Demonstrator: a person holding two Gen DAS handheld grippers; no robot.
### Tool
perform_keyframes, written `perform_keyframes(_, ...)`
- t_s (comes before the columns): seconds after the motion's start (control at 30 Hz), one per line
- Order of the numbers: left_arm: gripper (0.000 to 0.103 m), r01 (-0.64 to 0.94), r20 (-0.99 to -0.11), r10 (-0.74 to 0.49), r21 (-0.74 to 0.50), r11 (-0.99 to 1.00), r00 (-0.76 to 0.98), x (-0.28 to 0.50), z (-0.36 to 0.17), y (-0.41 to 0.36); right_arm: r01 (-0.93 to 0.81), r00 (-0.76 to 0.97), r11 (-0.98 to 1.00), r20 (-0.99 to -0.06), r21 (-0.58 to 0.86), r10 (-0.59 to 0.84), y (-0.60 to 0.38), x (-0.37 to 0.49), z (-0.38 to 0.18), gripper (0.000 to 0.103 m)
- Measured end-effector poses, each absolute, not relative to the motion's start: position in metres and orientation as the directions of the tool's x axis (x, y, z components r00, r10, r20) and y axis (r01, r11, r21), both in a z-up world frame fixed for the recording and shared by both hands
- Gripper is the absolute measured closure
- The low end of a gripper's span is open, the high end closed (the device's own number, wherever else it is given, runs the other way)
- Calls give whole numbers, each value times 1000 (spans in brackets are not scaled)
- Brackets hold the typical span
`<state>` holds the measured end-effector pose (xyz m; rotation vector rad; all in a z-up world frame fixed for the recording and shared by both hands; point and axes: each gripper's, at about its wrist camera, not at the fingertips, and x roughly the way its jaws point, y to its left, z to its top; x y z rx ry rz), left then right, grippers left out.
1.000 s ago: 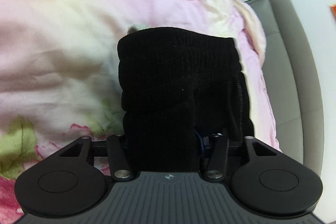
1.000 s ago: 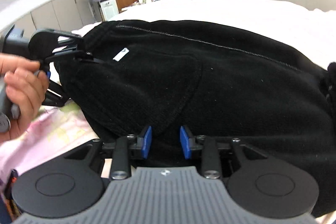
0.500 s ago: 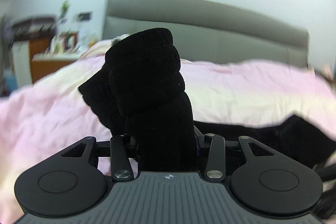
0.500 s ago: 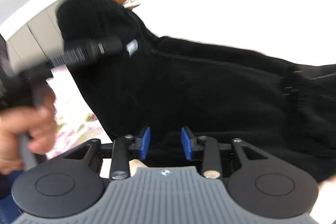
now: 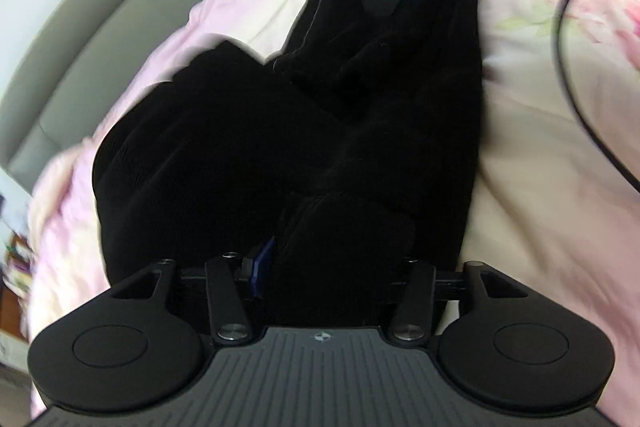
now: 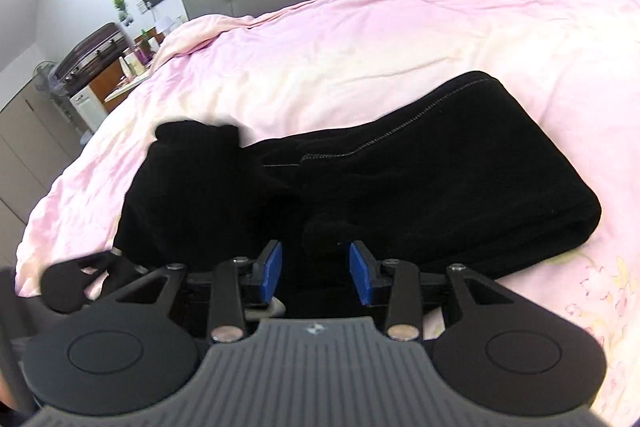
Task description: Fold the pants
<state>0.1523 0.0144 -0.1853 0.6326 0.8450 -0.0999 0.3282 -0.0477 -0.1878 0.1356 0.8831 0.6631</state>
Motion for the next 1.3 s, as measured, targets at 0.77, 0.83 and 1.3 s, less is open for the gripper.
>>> perform_keyframes(0.77, 13, -262, -748, -242, -486, 834, 618, 123, -135, 237, -356, 281, 586, -515, 727, 810, -16, 364, -220, 41)
perform_keyframes(0.83, 13, -319, -757, -285, -541, 778, 588, 120, -155, 244, -347, 272, 575, -507, 741, 818, -11, 367, -222, 40)
perform_keyframes(1.3, 12, -370, -751, -290, -575, 730, 594, 106, -173, 241, -434, 238, 636, -600, 638, 764, 52, 387, -225, 66)
